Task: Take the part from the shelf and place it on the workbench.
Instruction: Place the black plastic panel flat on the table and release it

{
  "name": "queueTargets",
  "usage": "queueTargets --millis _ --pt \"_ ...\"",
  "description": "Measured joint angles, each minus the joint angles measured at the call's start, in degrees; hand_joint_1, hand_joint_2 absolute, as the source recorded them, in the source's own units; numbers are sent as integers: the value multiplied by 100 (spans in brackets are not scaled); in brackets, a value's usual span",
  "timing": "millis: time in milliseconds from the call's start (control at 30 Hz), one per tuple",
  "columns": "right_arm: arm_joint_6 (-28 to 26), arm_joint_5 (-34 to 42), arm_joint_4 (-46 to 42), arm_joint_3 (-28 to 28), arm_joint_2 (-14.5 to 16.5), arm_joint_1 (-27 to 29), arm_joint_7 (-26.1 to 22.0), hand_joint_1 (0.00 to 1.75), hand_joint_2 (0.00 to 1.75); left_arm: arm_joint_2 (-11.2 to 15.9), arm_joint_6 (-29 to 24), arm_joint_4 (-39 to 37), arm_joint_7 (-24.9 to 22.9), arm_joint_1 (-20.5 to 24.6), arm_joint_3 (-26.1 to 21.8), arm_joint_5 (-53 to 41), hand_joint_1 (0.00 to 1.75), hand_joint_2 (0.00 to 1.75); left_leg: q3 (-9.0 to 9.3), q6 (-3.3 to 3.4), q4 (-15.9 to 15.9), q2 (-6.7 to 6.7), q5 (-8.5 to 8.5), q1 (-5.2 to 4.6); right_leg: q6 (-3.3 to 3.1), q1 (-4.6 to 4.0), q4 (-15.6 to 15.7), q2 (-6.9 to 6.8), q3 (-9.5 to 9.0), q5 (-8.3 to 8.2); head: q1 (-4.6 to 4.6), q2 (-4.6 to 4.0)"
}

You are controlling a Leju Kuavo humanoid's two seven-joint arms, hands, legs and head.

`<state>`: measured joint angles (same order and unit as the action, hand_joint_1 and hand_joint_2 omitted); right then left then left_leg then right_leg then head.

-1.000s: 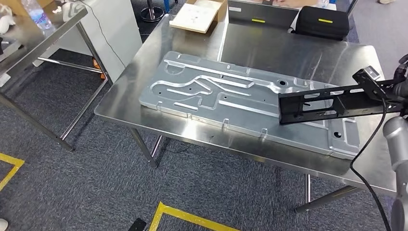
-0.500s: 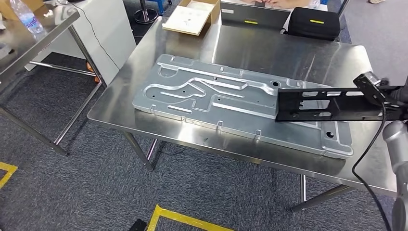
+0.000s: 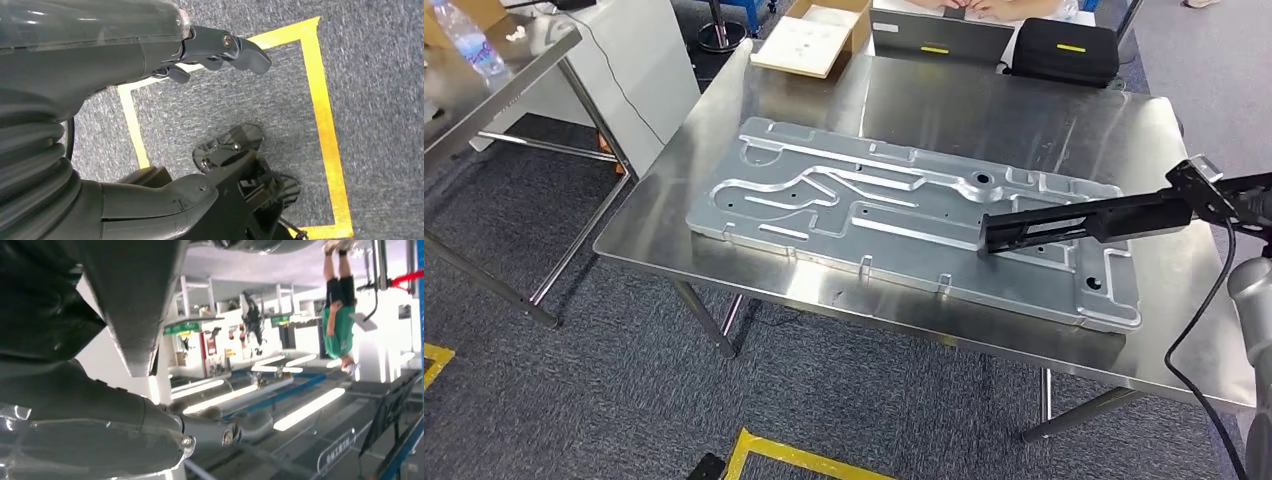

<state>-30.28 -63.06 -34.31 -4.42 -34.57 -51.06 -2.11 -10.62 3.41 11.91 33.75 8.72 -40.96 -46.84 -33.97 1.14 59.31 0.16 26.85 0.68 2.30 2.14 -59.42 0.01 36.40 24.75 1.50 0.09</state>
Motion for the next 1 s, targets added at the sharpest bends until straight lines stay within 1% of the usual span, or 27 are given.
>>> queueTargets --millis 33,67,100,167,200,233,267,300,333,367,400,433,467,533,567,600,667,700,733,767,800,833,867,900,933,967,1000 --pt "27 1 7 0 0 -4 -9 0 0 3 0 0 1 3 0 -1 0 175 -31 -28 80 -1 63 4 -42 6 12 -1 -11 -3 -2 0" --pt "51 1 11 -1 -1 -15 -15 0 0 6 0 0 1 9 0 -2 0 175 -110 -46 260 -2 178 7 -87 12 26 -3 -25 -6 -4 0" --pt "93 2 17 -2 2 -26 -20 0 0 9 0 0 2 12 0 -2 0 175 -242 -49 543 -3 331 9 -120 6 33 -5 -35 -4 -6 0" --pt "295 4 55 -4 11 -42 -36 0 0 11 -1 0 2 9 0 -3 0 175 -604 -33 1266 -4 647 7 -166 -26 33 -6 -38 6 -8 0" --pt "446 4 86 -4 17 -41 -48 0 0 12 -2 0 2 0 0 -5 0 175 -731 -19 1509 -4 706 6 -174 -44 32 -3 -40 10 -8 0" --pt "601 3 122 -4 22 -39 -62 0 0 14 -2 0 2 -9 0 -10 0 175 -768 1 1567 -4 667 3 -179 -61 29 5 -43 13 -8 -1" --pt "720 1 154 -4 26 -36 -70 0 0 17 -2 0 2 -13 0 -16 0 175 -695 29 1405 -5 526 -2 -179 -75 26 14 -48 14 -8 -1" --pt "801 -1 183 -4 28 -35 -74 0 0 20 -2 0 2 -13 0 -22 0 175 -529 65 1061 -8 324 -10 -177 -85 21 24 -54 15 -8 -1" --pt "843 -3 206 -4 29 -39 -74 0 0 26 -2 0 2 -10 0 -27 0 175 -341 102 670 -16 163 -25 -170 -98 14 31 -54 19 -7 -1" --pt "860 -4 226 -4 29 -46 -72 0 0 31 -2 0 3 -5 0 -28 0 175 -186 125 346 -20 48 -36 -156 -114 5 39 -51 20 -5 -1" --pt "879 -4 247 -4 28 -56 -68 0 0 36 -2 0 4 -5 0 -27 0 175 -88 139 140 -23 -6 -47 -133 -122 2 44 -46 18 -5 0" --pt "918 -4 265 -4 28 -65 -62 0 0 39 -2 0 6 -6 0 -27 0 175 -52 143 58 -25 -7 -59 -103 -124 6 47 -42 12 -4 0" --pt "1011 -10 288 -4 27 -77 -49 0 0 41 -3 0 8 -8 0 -26 0 175 -46 148 36 -23 -23 -61 -68 -118 16 50 -44 2 -4 0" --pt "1400 -37 362 -4 11 -121 12 0 0 44 -3 0 9 -5 0 -25 0 175 -24 205 -26 -17 -72 -46 -4 -87 -13 42 -33 43 -4 0" --pt "1662 -57 415 -4 -2 -170 57 0 0 46 -3 0 11 0 0 -24 0 175 -15 237 -60 -14 -99 -35 19 -79 -126 35 16 133 -2 0" --pt "1962 -92 481 -1 -18 -257 111 0 0 46 -2 0 13 4 0 -25 0 175 -8 261 -85 -10 -120 -27 39 -71 -382 26 132 293 0 0" --pt "2414 -185 622 44 -58 -460 193 0 0 48 -1 0 15 1 0 -26 0 175 -14 276 -90 -9 -128 -36 69 -69 -1131 19 477 658 2 0" --pt "2438 -222 671 78 -87 -561 187 0 0 49 0 0 15 -5 0 -26 0 175 -15 277 -87 -9 -127 -40 81 -68 -1449 18 629 758 2 -1" --pt "2292 -229 691 109 -120 -646 124 0 0 49 0 0 15 -12 0 -26 0 175 -15 275 -81 -11 -123 -41 88 -65 -1563 17 687 739 1 -1" --pt "2027 -219 667 128 -156 -740 10 0 0 50 0 0 15 -18 0 -26 0 175 -12 269 -72 -14 -115 -41 93 -61 -1437 14 630 602 1 -1" --pt "1757 -205 609 138 -195 -852 -121 0 0 49 0 0 15 -21 0 -27 0 175 -7 254 -57 -16 -102 -40 97 -53 -1098 7 469 382 1 -1" --pt "1561 -192 529 149 -230 -967 -229 0 0 49 -1 0 15 -24 0 -28 0 175 -5 233 -43 -18 -84 -42 99 -47 -694 -1 270 200 1 0" --pt "1445 -184 437 163 -262 -1078 -295 0 0 49 -2 0 15 -23 -1 -29 0 175 -9 208 -21 -21 -65 -50 89 -58 -325 -5 94 71 1 0" --pt "1407 -168 341 181 -286 -1161 -314 0 0 49 -4 0 16 -22 -2 -30 0 175 -15 181 -11 -23 -53 -57 65 -74 -94 -8 -16 20 0 0" --pt "1409 -150 258 201 -303 -1212 -306 0 0 50 -6 0 16 -26 -3 -31 0 175 -21 156 -11 -23 -48 -62 32 -97 -7 -6 -55 38 0 0" --pt "1423 -129 184 219 -317 -1239 -296 0 0 50 -8 0 16 -30 -4 -34 0 175 -22 132 -12 -23 -48 -64 -10 -118 16 -1 -57 42 -1 0" --pt "1433 -111 114 236 -327 -1244 -286 0 0 50 -9 0 16 -35 -4 -37 0 175 -27 102 -17 -23 -39 -63 -53 -108 18 -1 -58 38 -3 0"
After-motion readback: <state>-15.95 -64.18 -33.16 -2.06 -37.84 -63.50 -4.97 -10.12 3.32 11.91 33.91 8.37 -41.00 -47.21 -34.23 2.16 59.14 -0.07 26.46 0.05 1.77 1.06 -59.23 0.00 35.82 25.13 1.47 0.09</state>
